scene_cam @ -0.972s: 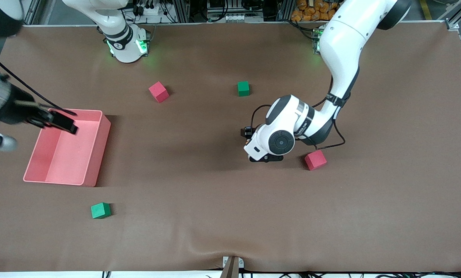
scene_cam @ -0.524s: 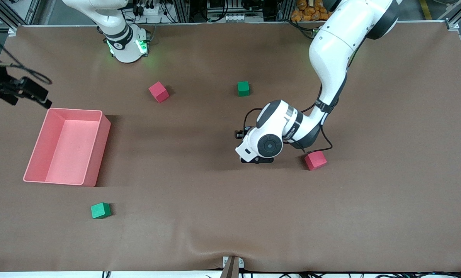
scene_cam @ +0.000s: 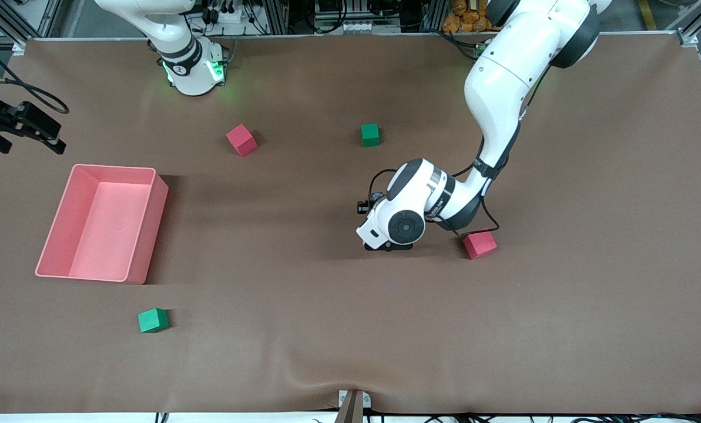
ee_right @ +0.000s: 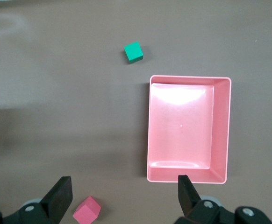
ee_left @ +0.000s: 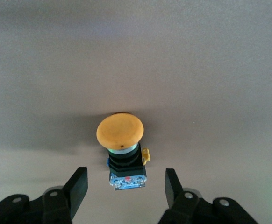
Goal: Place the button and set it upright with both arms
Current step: 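Grasp the button with the left gripper while the right gripper withdraws, then lift the button and turn it upright with the left gripper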
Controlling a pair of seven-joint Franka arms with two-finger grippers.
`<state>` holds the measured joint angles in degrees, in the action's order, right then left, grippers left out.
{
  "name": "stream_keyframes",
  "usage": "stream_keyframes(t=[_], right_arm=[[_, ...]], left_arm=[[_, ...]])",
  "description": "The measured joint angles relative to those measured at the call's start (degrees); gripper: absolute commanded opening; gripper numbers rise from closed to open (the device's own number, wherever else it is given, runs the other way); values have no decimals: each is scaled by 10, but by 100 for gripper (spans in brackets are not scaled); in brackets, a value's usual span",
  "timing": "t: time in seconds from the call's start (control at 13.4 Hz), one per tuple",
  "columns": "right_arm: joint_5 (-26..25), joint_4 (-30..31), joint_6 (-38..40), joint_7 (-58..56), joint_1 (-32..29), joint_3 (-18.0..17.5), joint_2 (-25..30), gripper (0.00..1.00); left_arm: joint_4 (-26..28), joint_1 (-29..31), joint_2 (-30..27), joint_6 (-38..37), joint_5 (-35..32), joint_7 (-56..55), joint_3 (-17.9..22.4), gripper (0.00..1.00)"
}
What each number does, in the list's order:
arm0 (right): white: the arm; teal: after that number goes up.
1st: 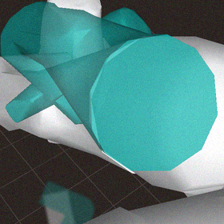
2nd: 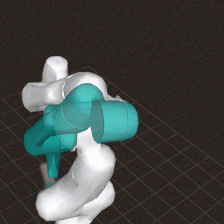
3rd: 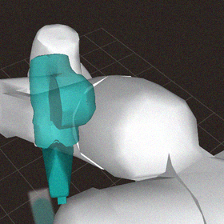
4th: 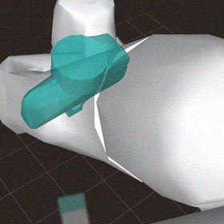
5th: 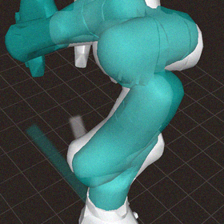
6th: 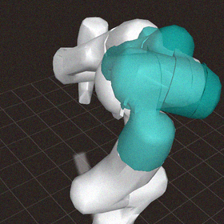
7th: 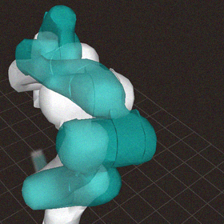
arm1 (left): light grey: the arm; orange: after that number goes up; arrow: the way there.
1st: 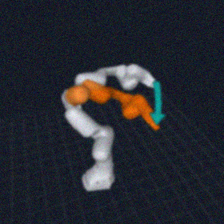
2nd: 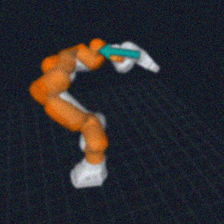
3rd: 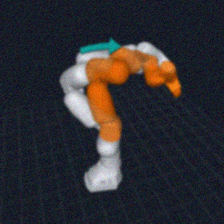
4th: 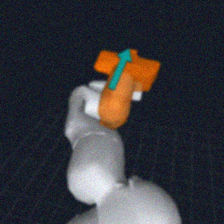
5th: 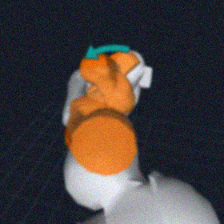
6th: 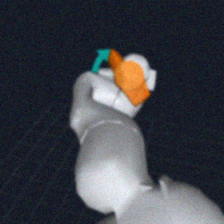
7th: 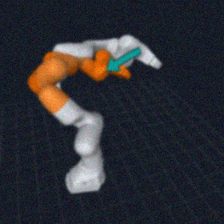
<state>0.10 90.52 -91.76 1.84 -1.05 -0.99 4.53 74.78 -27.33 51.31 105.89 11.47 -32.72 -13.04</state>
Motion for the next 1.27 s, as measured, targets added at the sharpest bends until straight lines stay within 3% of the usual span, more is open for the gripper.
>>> stream_keyframes(t=[0.52,0.75,0.97,1.12,1.27], right_arm=[[-14,-57,37,-1,0,-2,-36,100],[-14,-59,48,-1,0,-1,-36,100],[-14,-59,49,-3,0,-2,-36,100],[-14,-59,49,-3,0,-2,-36,100],[-14,-59,49,-3,0,-2,-36,100]], left_arm=[[0,0,12,0,4,1,0,69],[0,0,14,0,16,1,0,56],[0,0,16,0,17,3,0,51],[0,0,17,0,17,4,0,41],[0,0,18,0,18,4,0,19]])
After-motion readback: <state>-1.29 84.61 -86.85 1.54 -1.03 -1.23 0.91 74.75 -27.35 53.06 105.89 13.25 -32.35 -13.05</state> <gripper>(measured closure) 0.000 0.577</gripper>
